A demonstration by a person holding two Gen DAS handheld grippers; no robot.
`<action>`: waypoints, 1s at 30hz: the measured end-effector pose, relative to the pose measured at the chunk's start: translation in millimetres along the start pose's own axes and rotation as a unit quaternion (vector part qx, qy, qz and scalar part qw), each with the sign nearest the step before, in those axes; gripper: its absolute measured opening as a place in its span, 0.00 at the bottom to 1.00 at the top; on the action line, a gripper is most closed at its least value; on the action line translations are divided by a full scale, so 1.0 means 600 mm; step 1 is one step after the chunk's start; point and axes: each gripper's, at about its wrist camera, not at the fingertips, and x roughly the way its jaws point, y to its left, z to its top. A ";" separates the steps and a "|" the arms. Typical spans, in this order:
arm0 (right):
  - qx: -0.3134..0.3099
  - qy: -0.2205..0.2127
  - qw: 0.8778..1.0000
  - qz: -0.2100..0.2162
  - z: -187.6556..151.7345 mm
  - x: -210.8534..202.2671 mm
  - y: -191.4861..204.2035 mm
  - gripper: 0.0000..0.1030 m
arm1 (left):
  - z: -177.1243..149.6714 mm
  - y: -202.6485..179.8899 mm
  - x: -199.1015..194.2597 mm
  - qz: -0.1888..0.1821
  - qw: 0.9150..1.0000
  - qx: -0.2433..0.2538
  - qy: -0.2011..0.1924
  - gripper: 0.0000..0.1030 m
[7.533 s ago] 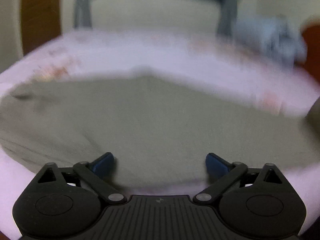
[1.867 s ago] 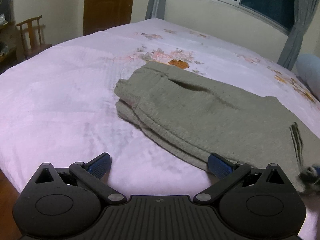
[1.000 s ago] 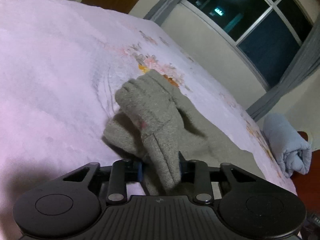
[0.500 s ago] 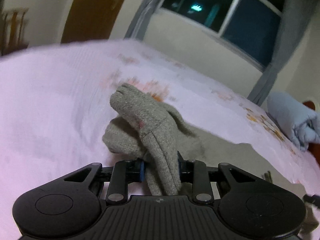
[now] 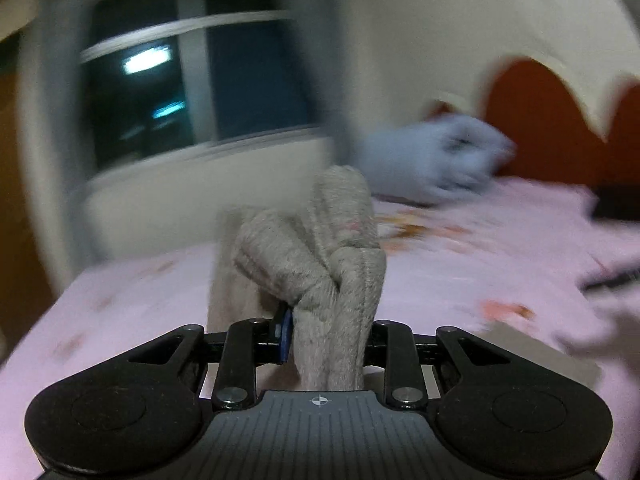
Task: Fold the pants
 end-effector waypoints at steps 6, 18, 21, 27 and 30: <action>0.046 0.008 0.998 -0.029 -0.012 -0.018 -0.102 0.93 | -0.078 -0.257 0.093 -0.139 0.971 0.170 0.093 0.20; 0.076 0.015 0.997 0.000 -0.036 -0.035 -0.136 0.94 | -0.082 -0.190 0.012 -0.083 0.992 0.087 0.045 1.00; 0.079 0.024 0.994 0.077 -0.018 -0.012 -0.097 0.94 | -0.079 -0.120 -0.021 -0.060 0.997 0.019 0.046 1.00; 0.147 0.091 0.957 0.232 0.014 0.112 -0.045 0.92 | -0.149 0.096 -0.081 0.031 0.981 -0.175 0.081 1.00; 0.163 0.137 0.939 0.270 0.021 0.173 -0.030 0.88 | -0.210 0.182 -0.106 0.068 0.957 -0.270 0.080 1.00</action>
